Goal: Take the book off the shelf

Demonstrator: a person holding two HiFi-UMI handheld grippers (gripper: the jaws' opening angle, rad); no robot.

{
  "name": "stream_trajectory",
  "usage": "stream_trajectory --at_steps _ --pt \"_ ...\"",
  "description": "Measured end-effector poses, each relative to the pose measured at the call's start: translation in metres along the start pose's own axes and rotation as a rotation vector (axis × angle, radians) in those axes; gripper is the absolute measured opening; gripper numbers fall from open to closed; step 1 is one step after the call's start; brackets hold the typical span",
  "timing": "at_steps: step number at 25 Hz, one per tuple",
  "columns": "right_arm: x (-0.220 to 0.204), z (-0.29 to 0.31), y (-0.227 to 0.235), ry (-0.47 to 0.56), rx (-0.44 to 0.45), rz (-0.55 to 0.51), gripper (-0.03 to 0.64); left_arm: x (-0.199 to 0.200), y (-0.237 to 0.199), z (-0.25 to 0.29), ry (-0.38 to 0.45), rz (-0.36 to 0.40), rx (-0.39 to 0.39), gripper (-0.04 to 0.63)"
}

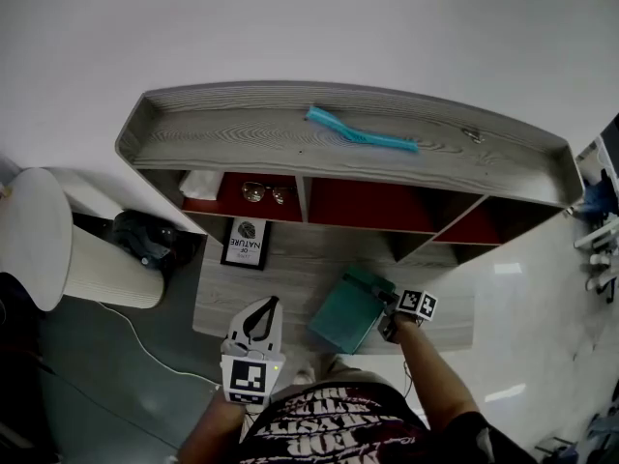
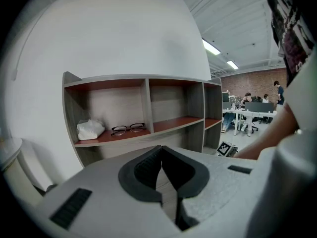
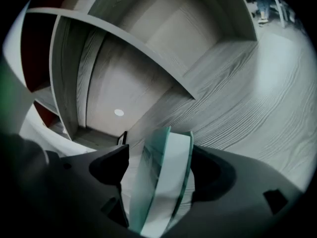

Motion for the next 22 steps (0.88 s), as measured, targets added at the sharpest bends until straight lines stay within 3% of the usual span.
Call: stream_trajectory --at_steps 6,11,12,13,14,17,21,22 --pt "-0.013 -0.017 0.010 -0.051 -0.140 -0.318 0.457 -0.001 0.003 -0.010 0.012 0.004 -0.014 0.006" --pt "-0.023 -0.048 -0.021 -0.015 -0.112 -0.521 0.453 0.002 0.007 -0.020 0.037 0.012 -0.033 0.006" --pt "-0.027 -0.060 -0.034 0.013 -0.100 -0.584 0.397 0.003 0.009 -0.022 0.042 0.001 -0.040 0.006" --pt "-0.030 -0.072 -0.048 0.050 -0.084 -0.647 0.293 0.003 0.012 -0.026 0.048 -0.015 -0.049 0.006" --pt "-0.034 -0.085 -0.062 0.093 -0.062 -0.698 0.246 0.003 0.013 -0.028 0.055 -0.031 -0.056 0.006" --pt "-0.046 -0.120 -0.097 0.230 -0.006 -0.783 0.155 -0.001 0.015 -0.034 0.061 -0.052 -0.076 0.006" --pt "-0.056 -0.163 -0.122 0.378 -0.016 -0.859 0.011 0.000 0.020 -0.044 0.081 -0.057 -0.106 0.006" --pt "-0.057 -0.173 -0.128 0.399 -0.011 -0.872 0.005 0.003 0.021 -0.047 0.095 -0.062 -0.113 0.006"
Point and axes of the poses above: the fingertips, and each gripper's own axes: z forward along the fingers, y to its right, x out of its top, the point moved 2 cm from there along -z, backward along the fingers, and after that the axes turned 3 degrees about z, right-handed, at the moved point
